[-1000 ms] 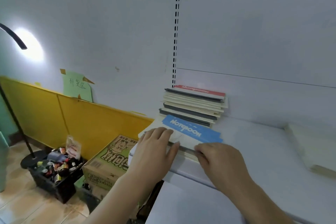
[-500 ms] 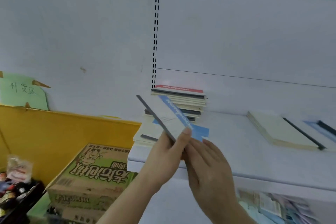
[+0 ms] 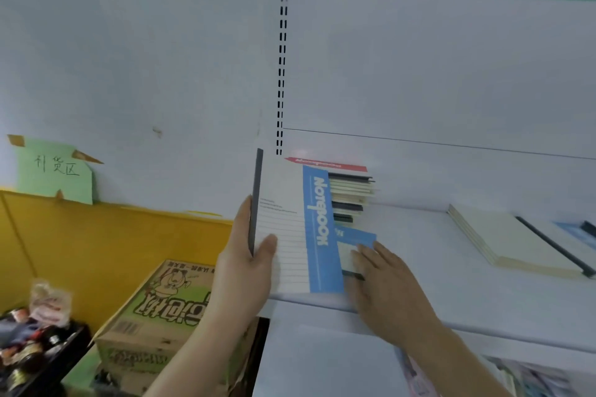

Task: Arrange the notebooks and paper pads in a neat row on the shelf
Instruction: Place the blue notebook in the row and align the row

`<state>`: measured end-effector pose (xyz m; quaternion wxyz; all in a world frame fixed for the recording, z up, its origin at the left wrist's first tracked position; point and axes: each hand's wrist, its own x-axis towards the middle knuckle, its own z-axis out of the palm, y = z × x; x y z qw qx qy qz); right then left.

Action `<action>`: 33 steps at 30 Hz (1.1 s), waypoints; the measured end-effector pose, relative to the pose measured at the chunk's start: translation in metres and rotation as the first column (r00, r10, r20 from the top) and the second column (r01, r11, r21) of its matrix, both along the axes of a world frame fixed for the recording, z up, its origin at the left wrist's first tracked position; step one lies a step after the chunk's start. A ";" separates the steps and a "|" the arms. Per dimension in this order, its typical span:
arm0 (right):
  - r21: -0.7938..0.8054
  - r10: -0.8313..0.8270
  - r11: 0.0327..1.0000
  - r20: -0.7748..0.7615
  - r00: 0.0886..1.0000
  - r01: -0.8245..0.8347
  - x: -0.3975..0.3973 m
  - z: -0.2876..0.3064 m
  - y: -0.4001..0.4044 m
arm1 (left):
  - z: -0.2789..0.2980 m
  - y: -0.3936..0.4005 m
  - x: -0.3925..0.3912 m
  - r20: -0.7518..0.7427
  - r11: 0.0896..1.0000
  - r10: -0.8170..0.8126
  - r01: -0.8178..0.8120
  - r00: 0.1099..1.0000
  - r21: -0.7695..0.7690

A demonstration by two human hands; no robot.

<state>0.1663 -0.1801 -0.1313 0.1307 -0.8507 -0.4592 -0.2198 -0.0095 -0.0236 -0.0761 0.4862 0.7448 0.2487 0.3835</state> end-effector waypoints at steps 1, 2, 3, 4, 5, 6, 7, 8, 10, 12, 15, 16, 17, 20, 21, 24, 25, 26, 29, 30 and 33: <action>-0.016 0.007 1.000 0.045 0.999 -0.007 0.002 -0.001 0.000 | -0.002 0.002 -0.001 -0.020 1.000 -0.001 0.001 1.000 -0.013; -0.009 0.021 1.000 0.083 0.996 -0.021 0.004 -0.001 0.000 | -0.003 0.003 -0.002 -0.038 1.000 -0.001 0.000 0.999 -0.017; -0.003 0.030 1.000 0.106 0.994 -0.029 0.004 0.002 -0.002 | -0.004 0.004 -0.003 -0.048 1.000 0.004 -0.005 0.999 -0.019; 0.000 0.024 1.000 0.116 0.993 -0.024 0.003 0.008 -0.003 | -0.005 0.004 -0.004 -0.047 1.000 0.014 -0.015 0.999 -0.021; 0.008 -0.004 1.000 0.108 0.994 0.003 0.000 0.018 -0.006 | -0.005 0.005 -0.005 -0.033 0.999 0.023 -0.024 0.999 -0.030; 0.026 -0.045 0.999 0.094 0.995 0.043 -0.001 0.027 -0.009 | -0.005 0.006 -0.006 -0.013 0.998 0.033 -0.033 0.999 -0.046; 0.064 -0.085 0.995 0.082 0.993 0.080 -0.004 0.038 -0.013 | -0.005 0.006 -0.008 0.006 0.997 0.044 -0.043 0.999 -0.062; 0.120 -0.117 0.987 0.067 0.991 0.108 -0.006 0.048 -0.018 | -0.004 0.007 -0.009 0.020 0.996 0.054 -0.053 0.998 -0.072; 0.262 -0.153 0.954 0.021 0.988 0.142 -0.013 0.063 -0.028 | -0.001 0.008 -0.011 0.049 0.996 0.065 -0.061 0.997 -0.072; 0.429 -0.151 0.893 0.005 0.989 0.134 -0.026 0.070 -0.031 | 0.001 0.006 -0.010 0.059 0.997 0.052 -0.048 0.997 -0.064; 0.565 -0.063 0.825 0.135 0.989 -0.025 -0.058 0.061 -0.019 | 0.002 -0.004 -0.003 0.097 0.994 -0.021 0.031 0.995 -0.103; 0.562 -0.003 0.821 0.189 0.982 -0.105 -0.067 0.052 -0.010 | 0.002 -0.010 0.000 0.128 0.990 -0.051 0.067 0.990 -0.123; 0.535 0.056 0.827 0.223 0.973 -0.171 -0.075 0.043 -0.002 | 0.003 -0.018 0.003 0.156 0.986 -0.076 0.097 0.985 -0.134; 0.414 0.170 0.875 0.223 0.960 -0.251 -0.090 0.014 0.017 | 0.005 -0.039 0.011 0.219 0.974 -0.124 0.161 0.968 -0.160; 0.391 0.194 0.885 0.186 0.963 -0.254 -0.093 0.010 0.018 | 0.005 -0.043 0.012 0.234 0.968 -0.137 0.180 0.963 -0.175; 0.343 0.253 0.903 0.060 0.966 -0.258 -0.099 0.009 0.006 | -0.002 -0.046 0.019 0.195 0.966 -0.183 0.213 0.964 -0.149; 0.333 0.270 0.904 0.042 0.962 -0.268 -0.100 0.010 0.000 | -0.006 -0.046 0.022 0.203 0.964 -0.204 0.233 0.958 -0.132; 0.334 0.275 0.902 0.040 0.961 -0.272 -0.100 0.011 -0.008 | -0.009 -0.048 0.024 0.214 0.959 -0.224 0.254 0.951 -0.127; 0.376 0.133 0.919 -0.011 0.991 -0.119 -0.088 0.011 -0.039 | -0.012 -0.059 0.034 0.257 0.940 -0.255 0.301 0.932 -0.159; 0.373 0.044 0.928 -0.078 0.996 -0.012 -0.083 0.014 -0.051 | -0.012 -0.065 0.038 0.271 0.934 -0.267 0.317 0.925 -0.163; 0.308 -0.137 0.926 -0.270 0.953 0.221 -0.077 0.019 -0.088 | -0.011 -0.090 0.051 0.299 0.914 -0.312 0.370 0.902 -0.165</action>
